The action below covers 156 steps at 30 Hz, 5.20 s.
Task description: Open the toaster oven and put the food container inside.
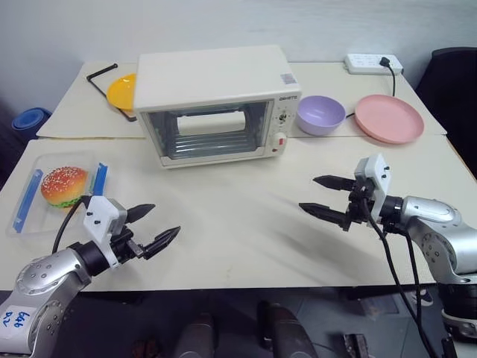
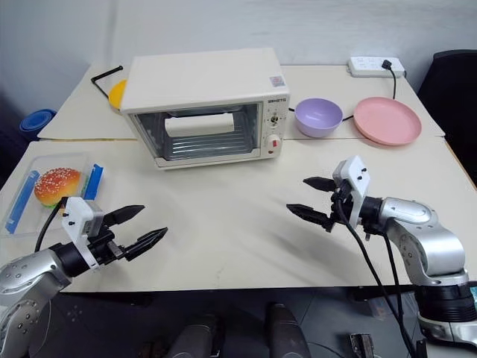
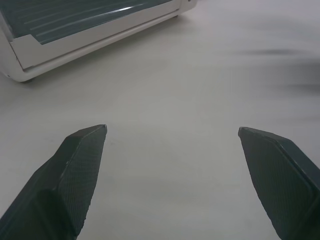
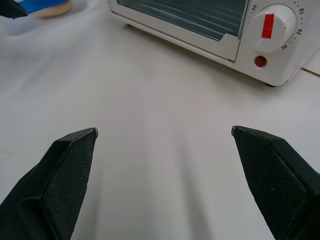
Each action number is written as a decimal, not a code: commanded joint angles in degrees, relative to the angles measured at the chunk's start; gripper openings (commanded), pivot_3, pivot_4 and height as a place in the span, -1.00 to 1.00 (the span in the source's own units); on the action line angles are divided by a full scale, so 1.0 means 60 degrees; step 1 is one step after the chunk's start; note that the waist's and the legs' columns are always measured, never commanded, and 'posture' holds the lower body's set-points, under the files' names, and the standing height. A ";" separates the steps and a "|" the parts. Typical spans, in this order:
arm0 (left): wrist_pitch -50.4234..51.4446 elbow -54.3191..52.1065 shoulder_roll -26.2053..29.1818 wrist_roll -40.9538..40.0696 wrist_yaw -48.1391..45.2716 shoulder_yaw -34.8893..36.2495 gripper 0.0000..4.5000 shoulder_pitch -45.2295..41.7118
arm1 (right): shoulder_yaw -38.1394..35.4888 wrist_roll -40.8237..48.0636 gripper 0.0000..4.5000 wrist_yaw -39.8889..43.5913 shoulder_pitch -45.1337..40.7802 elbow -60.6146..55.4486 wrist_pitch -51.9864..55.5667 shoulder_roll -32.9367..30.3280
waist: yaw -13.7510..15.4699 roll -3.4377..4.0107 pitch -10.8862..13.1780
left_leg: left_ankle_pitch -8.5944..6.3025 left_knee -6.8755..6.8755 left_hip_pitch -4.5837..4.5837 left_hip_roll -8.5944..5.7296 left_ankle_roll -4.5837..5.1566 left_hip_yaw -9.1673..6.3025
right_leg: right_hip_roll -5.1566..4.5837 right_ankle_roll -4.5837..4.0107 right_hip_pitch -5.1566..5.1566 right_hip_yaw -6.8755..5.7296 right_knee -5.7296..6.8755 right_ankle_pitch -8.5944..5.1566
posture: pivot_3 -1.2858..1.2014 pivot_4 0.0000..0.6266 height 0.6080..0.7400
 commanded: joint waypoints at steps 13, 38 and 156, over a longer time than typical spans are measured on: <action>0.0128 -0.0548 -0.0029 0.0009 0.0216 -0.0633 1.00 -0.0288 | 0.0625 -0.0007 0.99 0.0102 -0.0813 -0.0074 0.0004 0.0387 | -0.0024 -0.0003 -0.0002 | -0.0001 0.0002 0.0001 0.0004 -0.0002 0.0014 | 0.0001 -0.0002 -0.0020 0.0015 0.0021 0.0002 | 0.03 -0.52 1.00; 0.2073 0.0360 0.2130 -0.2998 0.0548 0.1798 1.00 -0.4054 | 0.1648 -0.1081 0.99 -0.0119 -0.6359 0.4932 -0.1034 0.4312 | -0.0273 -0.0010 0.0000 | -0.0016 0.0003 -0.0028 0.0015 -0.0029 0.0006 | -0.0006 -0.0008 -0.0061 0.0006 0.0064 0.0035 | 0.03 -0.52 1.00; 0.0211 0.3640 0.0890 -1.2434 1.4026 0.4759 0.98 0.0690 | 0.0904 0.2083 1.00 0.0627 -0.2863 -0.0754 0.2126 0.1045 | -0.0219 -0.0147 -0.0064 | -0.0045 0.0012 0.0077 0.0035 -0.0040 0.0053 | 0.0000 -0.0063 -0.0022 0.0019 0.0105 -0.0002 | 0.03 -0.52 1.00</action>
